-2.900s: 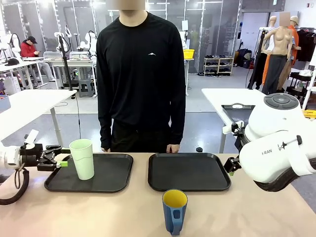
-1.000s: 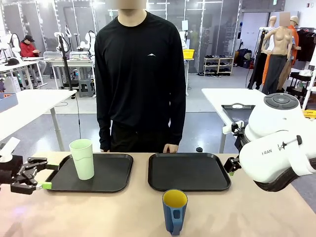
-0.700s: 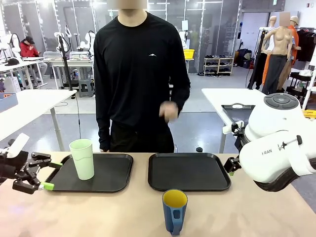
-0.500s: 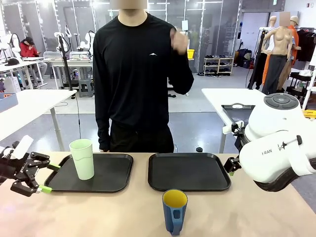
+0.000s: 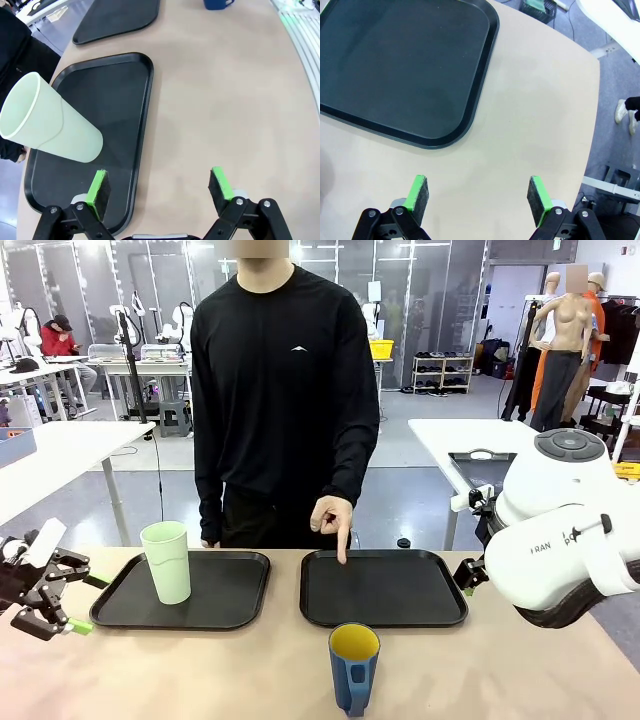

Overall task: Sort and store the cups by type.
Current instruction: Pick up the Handle plastic cup and place it into the empty Flat Tray.

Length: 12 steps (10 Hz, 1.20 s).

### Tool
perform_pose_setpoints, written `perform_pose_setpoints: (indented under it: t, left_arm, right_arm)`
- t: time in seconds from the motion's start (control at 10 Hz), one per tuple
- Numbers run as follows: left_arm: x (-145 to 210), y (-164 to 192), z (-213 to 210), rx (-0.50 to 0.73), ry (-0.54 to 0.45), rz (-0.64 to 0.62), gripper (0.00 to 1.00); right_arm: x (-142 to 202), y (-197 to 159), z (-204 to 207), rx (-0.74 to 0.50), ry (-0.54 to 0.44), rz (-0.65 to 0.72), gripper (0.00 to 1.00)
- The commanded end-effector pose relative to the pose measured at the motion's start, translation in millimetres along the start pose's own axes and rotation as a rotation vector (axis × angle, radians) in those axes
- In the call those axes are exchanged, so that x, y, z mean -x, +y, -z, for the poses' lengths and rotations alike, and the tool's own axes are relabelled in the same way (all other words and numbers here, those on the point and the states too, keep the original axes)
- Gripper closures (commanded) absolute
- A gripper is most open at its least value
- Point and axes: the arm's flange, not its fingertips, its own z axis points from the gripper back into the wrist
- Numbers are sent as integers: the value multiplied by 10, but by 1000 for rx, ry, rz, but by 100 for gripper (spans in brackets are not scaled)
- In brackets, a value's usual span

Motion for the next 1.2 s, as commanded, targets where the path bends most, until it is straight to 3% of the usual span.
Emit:
perform_pose_setpoints:
  t: [0.0, 1.1]
  left_arm:
    - [-10, 0, 19, -6, -14, -4, 0]
    - [-10, 0, 19, -6, -14, -4, 0]
  right_arm:
    - [-1, -4, 5, 0, -1, 3, 0]
    - [-1, -4, 5, 0, -1, 3, 0]
